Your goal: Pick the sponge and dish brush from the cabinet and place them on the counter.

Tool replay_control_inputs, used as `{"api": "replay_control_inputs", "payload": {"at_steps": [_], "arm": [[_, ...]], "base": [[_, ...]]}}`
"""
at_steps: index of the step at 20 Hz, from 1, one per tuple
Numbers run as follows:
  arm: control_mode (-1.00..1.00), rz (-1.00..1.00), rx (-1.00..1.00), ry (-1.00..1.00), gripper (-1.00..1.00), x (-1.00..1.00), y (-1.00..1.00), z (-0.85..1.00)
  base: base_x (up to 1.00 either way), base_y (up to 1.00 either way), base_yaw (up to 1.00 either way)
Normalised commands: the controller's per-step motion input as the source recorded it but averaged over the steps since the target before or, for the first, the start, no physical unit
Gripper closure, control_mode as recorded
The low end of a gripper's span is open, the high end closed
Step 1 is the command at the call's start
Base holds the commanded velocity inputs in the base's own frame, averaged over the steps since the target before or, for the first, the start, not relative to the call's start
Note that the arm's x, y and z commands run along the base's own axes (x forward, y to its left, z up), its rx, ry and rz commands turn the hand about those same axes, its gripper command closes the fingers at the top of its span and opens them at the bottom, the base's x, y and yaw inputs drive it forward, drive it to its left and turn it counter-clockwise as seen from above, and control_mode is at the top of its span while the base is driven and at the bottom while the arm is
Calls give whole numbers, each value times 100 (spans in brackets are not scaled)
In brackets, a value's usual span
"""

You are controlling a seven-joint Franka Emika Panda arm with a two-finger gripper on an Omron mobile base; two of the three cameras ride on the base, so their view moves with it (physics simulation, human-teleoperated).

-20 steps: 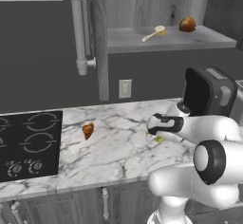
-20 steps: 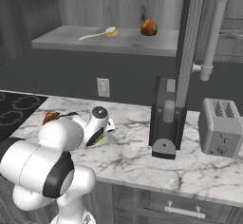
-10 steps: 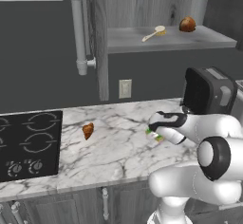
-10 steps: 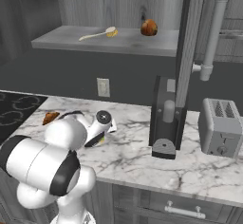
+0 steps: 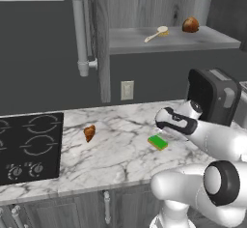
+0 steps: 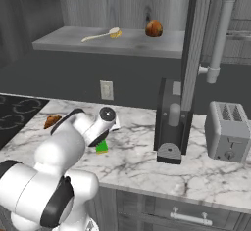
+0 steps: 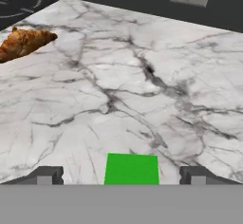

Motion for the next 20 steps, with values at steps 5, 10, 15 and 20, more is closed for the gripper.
{"api": "replay_control_inputs", "payload": {"at_steps": [5,10,15,20], "arm": [[-100,-5,6,13,-100,-28,0,49],[-100,-7,5,15,-100,-49,0,56],[-100,-8,2,7,-100,-59,-2,58],[-100,-10,0,0,-100,-50,-4,58]], "base": [[0,0,0],[0,0,0],[0,0,0],[0,0,0]]}}
